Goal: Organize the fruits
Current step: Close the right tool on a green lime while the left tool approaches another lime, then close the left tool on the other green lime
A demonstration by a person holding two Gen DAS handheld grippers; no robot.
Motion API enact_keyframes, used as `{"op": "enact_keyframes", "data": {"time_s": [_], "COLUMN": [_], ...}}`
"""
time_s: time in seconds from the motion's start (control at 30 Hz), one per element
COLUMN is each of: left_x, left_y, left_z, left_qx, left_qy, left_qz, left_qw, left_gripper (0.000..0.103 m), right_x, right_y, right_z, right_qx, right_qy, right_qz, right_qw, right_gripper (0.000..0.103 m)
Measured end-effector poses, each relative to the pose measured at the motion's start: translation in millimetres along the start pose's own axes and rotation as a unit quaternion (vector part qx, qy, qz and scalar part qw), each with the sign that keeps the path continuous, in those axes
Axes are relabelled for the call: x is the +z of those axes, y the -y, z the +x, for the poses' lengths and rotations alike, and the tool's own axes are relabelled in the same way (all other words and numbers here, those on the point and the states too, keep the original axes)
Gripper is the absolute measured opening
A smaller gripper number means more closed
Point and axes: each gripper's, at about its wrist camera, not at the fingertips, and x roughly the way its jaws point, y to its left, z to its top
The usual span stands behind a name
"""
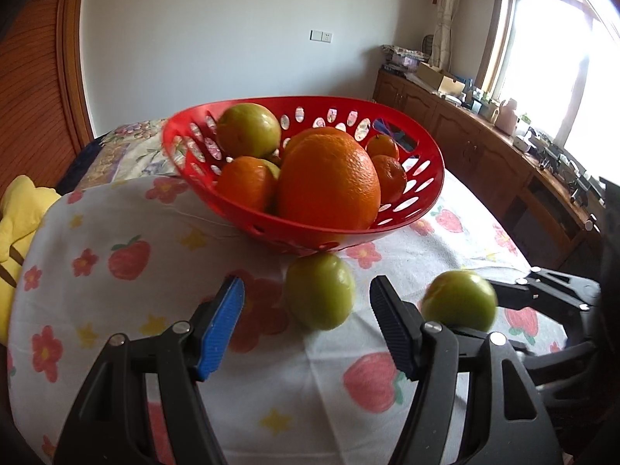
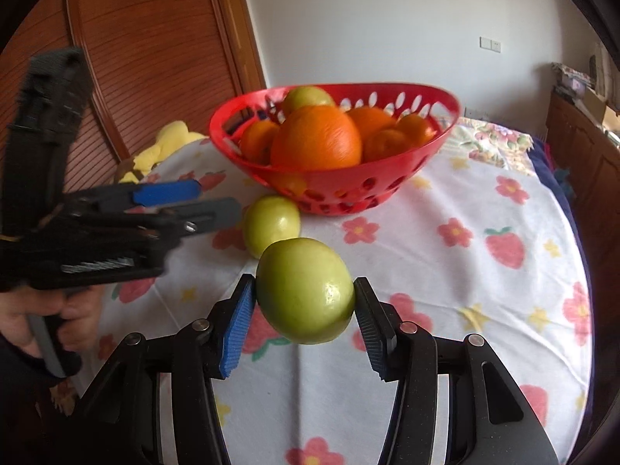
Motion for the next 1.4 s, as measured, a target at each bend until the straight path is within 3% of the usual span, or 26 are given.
{"op": "enact_keyframes", "data": {"time_s": [0.77,0.9,0.93,1.4], "left_x": [1,2,1,-12], "left_y": [11,14,16,10], "left_z": [40,46,47,17], "left_qx": [0.023,0.016,0.007,0.004], "left_qy": [-0.041,-0.049,-0.049,-0.046], "left_qz": [0.007,0.010,0.009,0.023], "left_qw": [0.9989,0.9986,0.9988,0.9987], "left_gripper": [0.065,0.053,0.049,0.049], "right_x": [-7,-7,-7,-11], "right_y": [23,21,21,14], "right_z": [-8,-8,-9,-11], "right_qx": [-0.007,-0.008,-0.009,-0.011], "right_qy": [0.002,0.000,0.000,-0.003], "right_qz": [0.025,0.024,0.024,0.025], "right_qw": [1.000,1.000,1.000,1.000], "right_gripper": [0.052,0.052,0.052,0.052]}}
